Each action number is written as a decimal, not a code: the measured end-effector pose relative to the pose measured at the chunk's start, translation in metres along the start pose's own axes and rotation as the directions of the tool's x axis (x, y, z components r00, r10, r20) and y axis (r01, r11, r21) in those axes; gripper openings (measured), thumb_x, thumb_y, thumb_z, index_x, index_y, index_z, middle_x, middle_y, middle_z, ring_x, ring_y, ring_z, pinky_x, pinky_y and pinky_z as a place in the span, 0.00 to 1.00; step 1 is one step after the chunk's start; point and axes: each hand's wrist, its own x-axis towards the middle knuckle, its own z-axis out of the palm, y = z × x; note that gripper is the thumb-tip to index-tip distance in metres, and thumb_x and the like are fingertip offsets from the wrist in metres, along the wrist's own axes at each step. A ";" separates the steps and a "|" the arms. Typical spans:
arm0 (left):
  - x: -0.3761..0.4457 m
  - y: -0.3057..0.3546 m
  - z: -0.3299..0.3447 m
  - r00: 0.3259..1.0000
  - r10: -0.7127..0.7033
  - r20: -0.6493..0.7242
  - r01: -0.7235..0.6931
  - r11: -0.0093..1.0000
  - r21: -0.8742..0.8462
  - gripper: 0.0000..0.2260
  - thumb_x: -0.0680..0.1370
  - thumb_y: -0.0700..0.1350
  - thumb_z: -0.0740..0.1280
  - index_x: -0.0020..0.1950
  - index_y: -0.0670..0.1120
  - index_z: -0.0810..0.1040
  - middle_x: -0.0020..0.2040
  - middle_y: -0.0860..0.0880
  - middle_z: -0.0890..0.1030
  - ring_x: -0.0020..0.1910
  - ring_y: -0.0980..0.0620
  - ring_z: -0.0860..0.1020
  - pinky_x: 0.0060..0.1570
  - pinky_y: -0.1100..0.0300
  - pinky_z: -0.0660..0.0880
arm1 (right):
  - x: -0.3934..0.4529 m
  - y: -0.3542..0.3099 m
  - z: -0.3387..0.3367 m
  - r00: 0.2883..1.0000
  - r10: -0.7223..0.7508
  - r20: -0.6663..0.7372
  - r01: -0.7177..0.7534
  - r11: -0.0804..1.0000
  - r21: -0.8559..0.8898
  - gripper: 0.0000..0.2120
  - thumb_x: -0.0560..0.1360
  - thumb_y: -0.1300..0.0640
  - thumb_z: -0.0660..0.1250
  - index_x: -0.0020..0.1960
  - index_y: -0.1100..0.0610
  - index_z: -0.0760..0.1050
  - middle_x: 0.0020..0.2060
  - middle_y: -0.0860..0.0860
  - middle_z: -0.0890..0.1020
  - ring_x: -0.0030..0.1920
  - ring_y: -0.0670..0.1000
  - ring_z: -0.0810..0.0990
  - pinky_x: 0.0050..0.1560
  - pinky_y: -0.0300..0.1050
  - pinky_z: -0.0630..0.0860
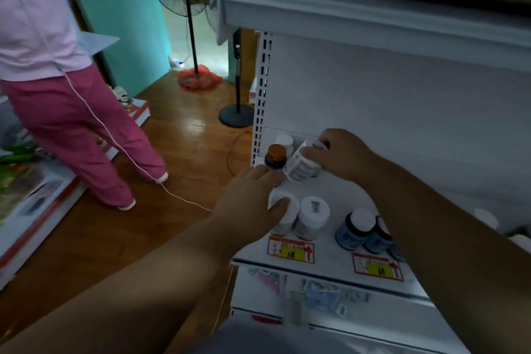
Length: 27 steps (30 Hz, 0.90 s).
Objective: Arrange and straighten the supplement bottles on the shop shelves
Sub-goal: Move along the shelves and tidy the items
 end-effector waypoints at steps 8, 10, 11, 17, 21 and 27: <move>0.004 -0.011 0.011 0.983 -0.064 -0.170 0.023 0.972 -0.233 0.16 0.75 0.54 0.67 0.61 0.52 0.73 0.55 0.56 0.75 0.51 0.60 0.72 0.47 0.73 0.67 | -0.021 -0.006 -0.013 0.990 0.083 0.118 -0.132 0.846 0.516 0.08 0.72 0.61 0.66 0.50 0.54 0.75 0.49 0.57 0.80 0.42 0.53 0.84 0.37 0.48 0.82; 0.007 -0.015 0.009 0.971 -0.153 -0.185 0.089 0.944 -0.318 0.18 0.74 0.56 0.68 0.62 0.55 0.70 0.53 0.60 0.71 0.50 0.64 0.72 0.42 0.76 0.68 | -0.024 -0.007 -0.018 0.982 0.005 0.189 -0.137 0.705 0.696 0.14 0.69 0.68 0.65 0.53 0.55 0.76 0.53 0.61 0.78 0.46 0.56 0.83 0.40 0.46 0.81; 0.009 -0.017 0.007 0.970 -0.181 -0.163 0.113 0.927 -0.359 0.20 0.74 0.57 0.68 0.63 0.57 0.68 0.52 0.62 0.69 0.51 0.66 0.72 0.41 0.76 0.69 | -0.026 -0.010 -0.020 0.974 -0.036 0.223 -0.148 0.645 0.749 0.17 0.67 0.68 0.64 0.53 0.56 0.76 0.54 0.61 0.78 0.48 0.57 0.83 0.42 0.49 0.81; 0.023 -0.019 -0.002 0.981 -0.188 -0.045 0.138 0.844 -0.518 0.20 0.70 0.57 0.73 0.57 0.67 0.67 0.49 0.67 0.76 0.50 0.69 0.74 0.42 0.78 0.70 | -0.025 -0.027 -0.018 0.960 -0.156 0.232 -0.097 0.591 0.801 0.12 0.74 0.64 0.66 0.53 0.50 0.79 0.53 0.57 0.80 0.52 0.55 0.81 0.52 0.51 0.79; 0.021 -0.018 0.002 0.972 -0.227 -0.058 0.181 0.884 -0.432 0.25 0.67 0.57 0.76 0.58 0.59 0.67 0.49 0.64 0.74 0.48 0.67 0.73 0.41 0.74 0.71 | -0.023 -0.030 -0.008 0.997 0.002 0.074 -0.049 0.766 0.641 0.08 0.77 0.55 0.67 0.54 0.44 0.76 0.51 0.50 0.81 0.51 0.51 0.82 0.49 0.49 0.81; -0.013 -0.023 0.015 0.983 0.158 -0.097 -0.162 0.986 -0.037 0.18 0.75 0.57 0.64 0.62 0.52 0.72 0.59 0.53 0.75 0.57 0.55 0.72 0.57 0.59 0.70 | -0.017 -0.023 0.006 0.996 -0.060 0.070 0.049 0.986 0.158 0.18 0.68 0.52 0.74 0.54 0.42 0.71 0.50 0.42 0.77 0.47 0.39 0.76 0.38 0.35 0.72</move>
